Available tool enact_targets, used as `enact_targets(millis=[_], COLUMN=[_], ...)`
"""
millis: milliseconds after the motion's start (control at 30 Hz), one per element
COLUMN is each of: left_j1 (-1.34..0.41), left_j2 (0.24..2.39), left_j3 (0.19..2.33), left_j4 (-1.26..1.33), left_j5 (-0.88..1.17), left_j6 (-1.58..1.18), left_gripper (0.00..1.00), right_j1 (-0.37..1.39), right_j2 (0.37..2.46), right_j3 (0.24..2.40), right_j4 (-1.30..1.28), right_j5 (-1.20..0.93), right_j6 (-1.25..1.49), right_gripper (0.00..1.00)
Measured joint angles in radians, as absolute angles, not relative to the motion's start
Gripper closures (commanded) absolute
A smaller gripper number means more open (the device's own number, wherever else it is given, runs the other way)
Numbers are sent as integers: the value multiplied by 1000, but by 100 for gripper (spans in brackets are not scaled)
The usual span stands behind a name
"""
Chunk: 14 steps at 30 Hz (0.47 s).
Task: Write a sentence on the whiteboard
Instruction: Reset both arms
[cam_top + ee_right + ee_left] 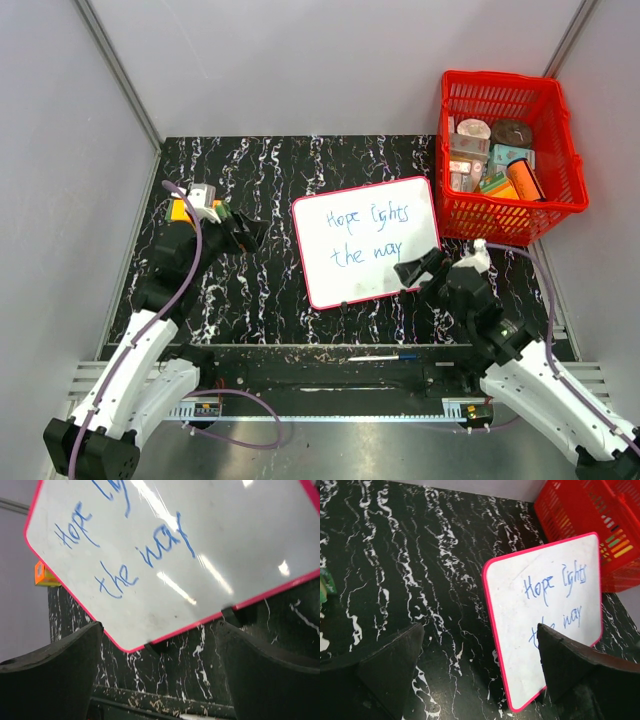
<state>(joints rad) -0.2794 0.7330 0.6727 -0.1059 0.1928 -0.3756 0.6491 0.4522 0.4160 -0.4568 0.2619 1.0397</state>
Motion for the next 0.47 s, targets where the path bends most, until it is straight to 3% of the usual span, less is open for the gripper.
enact_targets(millis=[200,467], left_j1=[-279,-279], left_j2=[764,783], left_j3=[673,650], left_j4=[-148,-147], left_j5=[112,14], left_j6=[-406,-416], left_gripper=[1,1], right_j1=[648,648], right_j2=[587,616], right_j3=[587,618], right_j4=[-457,-360], right_j5=[426,672], right_j6=[796,469], right_gripper=[0,0])
